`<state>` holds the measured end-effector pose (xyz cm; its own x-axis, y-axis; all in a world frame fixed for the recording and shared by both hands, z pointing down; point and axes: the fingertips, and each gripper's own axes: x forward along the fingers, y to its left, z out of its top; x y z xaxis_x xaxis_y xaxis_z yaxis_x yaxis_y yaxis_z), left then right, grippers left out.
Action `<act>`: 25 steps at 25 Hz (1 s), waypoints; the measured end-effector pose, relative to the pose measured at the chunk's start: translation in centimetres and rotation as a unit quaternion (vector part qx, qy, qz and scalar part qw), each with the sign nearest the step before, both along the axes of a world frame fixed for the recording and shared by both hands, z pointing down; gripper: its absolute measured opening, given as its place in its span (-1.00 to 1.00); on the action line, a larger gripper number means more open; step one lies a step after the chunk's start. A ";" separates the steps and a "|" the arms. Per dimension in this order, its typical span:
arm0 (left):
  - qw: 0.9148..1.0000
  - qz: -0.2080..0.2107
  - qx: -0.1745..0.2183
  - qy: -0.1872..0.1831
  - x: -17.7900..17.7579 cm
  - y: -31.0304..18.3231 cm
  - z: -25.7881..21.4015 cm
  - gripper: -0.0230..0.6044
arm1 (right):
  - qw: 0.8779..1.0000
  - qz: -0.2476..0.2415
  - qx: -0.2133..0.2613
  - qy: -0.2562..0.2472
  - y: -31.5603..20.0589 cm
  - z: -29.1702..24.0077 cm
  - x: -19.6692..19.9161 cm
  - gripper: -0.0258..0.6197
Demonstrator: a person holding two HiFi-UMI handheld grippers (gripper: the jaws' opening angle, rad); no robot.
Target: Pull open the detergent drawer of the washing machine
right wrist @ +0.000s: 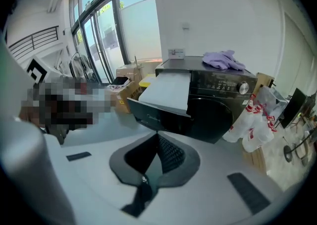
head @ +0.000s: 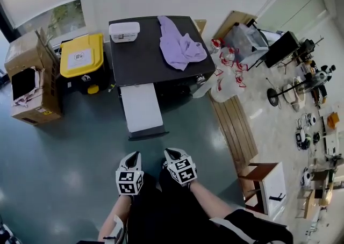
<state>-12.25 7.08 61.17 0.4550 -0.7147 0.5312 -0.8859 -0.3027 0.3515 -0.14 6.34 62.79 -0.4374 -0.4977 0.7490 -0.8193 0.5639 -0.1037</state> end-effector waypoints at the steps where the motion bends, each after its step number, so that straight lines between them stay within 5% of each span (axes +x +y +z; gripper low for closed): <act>1: 1.000 -0.002 0.007 -0.005 -0.2 -0.2 -0.8 -0.86 | 1.000 -0.003 0.004 -0.008 -0.2 -0.6 -0.5 -0.90; 7: 0.999 -0.017 0.041 -0.004 -0.1 -2.6 -5.3 -0.86 | 0.997 -0.033 0.067 -0.029 -2.8 -5.7 -1.5 -0.90; 12: 0.993 -0.040 0.113 -0.016 0.8 -5.8 -12.6 -0.86 | 0.988 -0.049 0.136 -0.057 -6.0 -12.0 -1.1 -0.90; 17: 0.981 -0.040 0.190 -0.026 2.5 -7.5 -20.3 -0.86 | 0.972 -0.055 0.207 -0.092 -8.6 -19.8 -0.7 -0.90; 25: 0.950 -0.079 0.302 -0.013 3.3 -8.3 -30.9 -0.86 | 0.945 -0.053 0.295 -0.132 -9.9 -28.9 0.2 -0.90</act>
<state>-8.93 -1.22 30.31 0.3092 -0.9509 0.0128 -0.9431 -0.3048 0.1325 0.10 -3.56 33.91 -0.6416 -0.7369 0.2132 -0.7439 0.6655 0.0614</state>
